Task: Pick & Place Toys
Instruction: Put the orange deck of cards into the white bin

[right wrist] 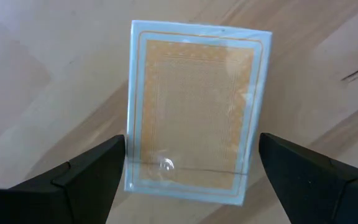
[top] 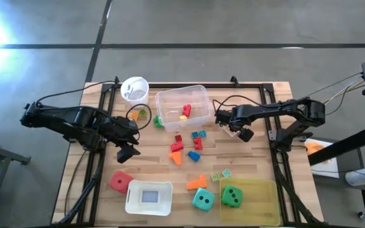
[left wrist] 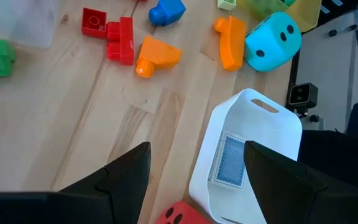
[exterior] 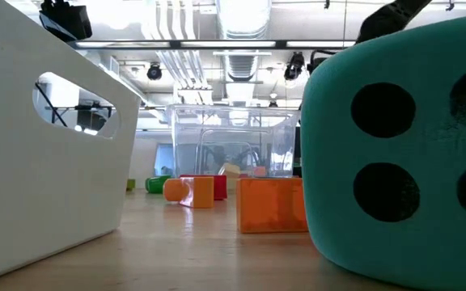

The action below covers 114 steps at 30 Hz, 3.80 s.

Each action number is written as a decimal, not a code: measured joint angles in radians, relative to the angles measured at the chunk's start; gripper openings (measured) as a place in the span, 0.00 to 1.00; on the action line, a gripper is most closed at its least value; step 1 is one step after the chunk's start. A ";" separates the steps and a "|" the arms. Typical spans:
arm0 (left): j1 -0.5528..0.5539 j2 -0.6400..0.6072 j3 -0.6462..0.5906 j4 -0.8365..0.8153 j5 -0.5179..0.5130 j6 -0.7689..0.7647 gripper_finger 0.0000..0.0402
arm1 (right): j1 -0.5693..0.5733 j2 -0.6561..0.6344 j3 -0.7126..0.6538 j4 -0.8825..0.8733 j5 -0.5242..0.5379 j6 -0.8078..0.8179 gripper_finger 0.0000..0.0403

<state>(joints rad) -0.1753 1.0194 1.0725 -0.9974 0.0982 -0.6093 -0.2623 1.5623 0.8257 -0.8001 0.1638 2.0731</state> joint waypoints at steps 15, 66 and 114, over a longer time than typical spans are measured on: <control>0.000 -0.003 0.000 0.001 0.000 -0.001 0.65 | 0.000 -0.003 -0.069 0.090 -0.014 0.020 0.72; 0.078 -0.003 0.013 0.219 -0.090 -0.347 0.65 | 0.171 -0.480 0.194 -0.053 0.003 -1.328 0.72; 0.205 0.309 0.172 0.775 -0.207 -0.547 0.65 | 0.363 0.225 1.304 -0.503 0.176 -1.947 0.72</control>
<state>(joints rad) 0.0296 1.3286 1.2449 -0.2220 -0.1085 -1.1559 0.1009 1.7873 2.1298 -1.3034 0.3397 0.1265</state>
